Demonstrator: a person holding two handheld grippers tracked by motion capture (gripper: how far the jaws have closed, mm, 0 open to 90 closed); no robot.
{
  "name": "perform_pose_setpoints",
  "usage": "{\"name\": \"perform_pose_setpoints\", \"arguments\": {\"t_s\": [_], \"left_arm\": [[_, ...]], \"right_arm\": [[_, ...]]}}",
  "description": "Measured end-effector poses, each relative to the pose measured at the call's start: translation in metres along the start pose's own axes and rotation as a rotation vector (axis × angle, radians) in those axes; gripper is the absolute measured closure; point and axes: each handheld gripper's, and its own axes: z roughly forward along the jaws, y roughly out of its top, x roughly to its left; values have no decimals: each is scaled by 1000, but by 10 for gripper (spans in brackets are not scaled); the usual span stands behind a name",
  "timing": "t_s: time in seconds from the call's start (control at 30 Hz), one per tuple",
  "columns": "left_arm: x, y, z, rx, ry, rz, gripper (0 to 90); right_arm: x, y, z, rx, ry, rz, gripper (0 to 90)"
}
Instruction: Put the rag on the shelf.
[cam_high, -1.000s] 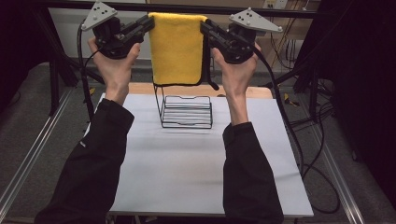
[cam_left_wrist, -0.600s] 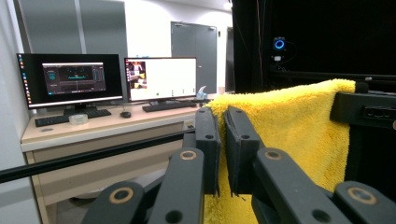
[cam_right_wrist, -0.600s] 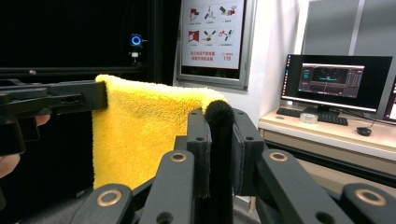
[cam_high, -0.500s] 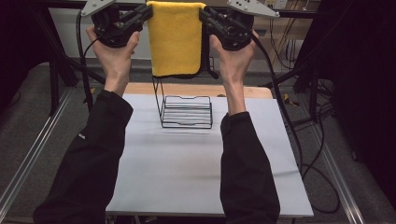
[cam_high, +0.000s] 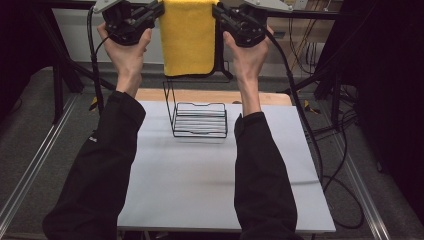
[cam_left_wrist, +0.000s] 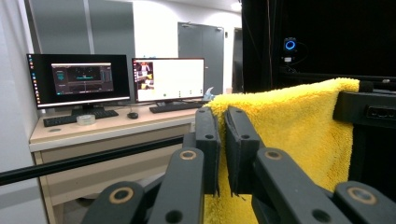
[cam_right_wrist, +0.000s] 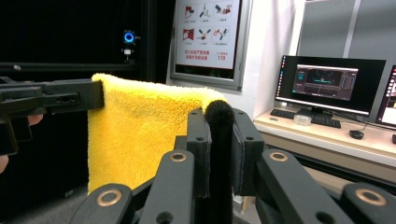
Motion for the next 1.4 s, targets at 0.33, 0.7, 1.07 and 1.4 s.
{"name": "perform_pose_setpoints", "arguments": {"t_s": [0.33, 0.7, 1.07, 1.4], "left_arm": [[8, -22, 1, 52, 8, 17, 843], [10, -55, -1, 99, -26, 7, 844], [-2, -77, 2, 144, -74, 11, 843], [-11, -88, 0, 167, -94, 24, 843]], "right_arm": [[0, -27, 10, 38, 17, -16, 803], [0, -54, 9, 91, 28, -7, 802], [-7, -76, -6, 129, 20, 16, 801], [-11, -94, -18, 155, 19, 41, 800]]}}
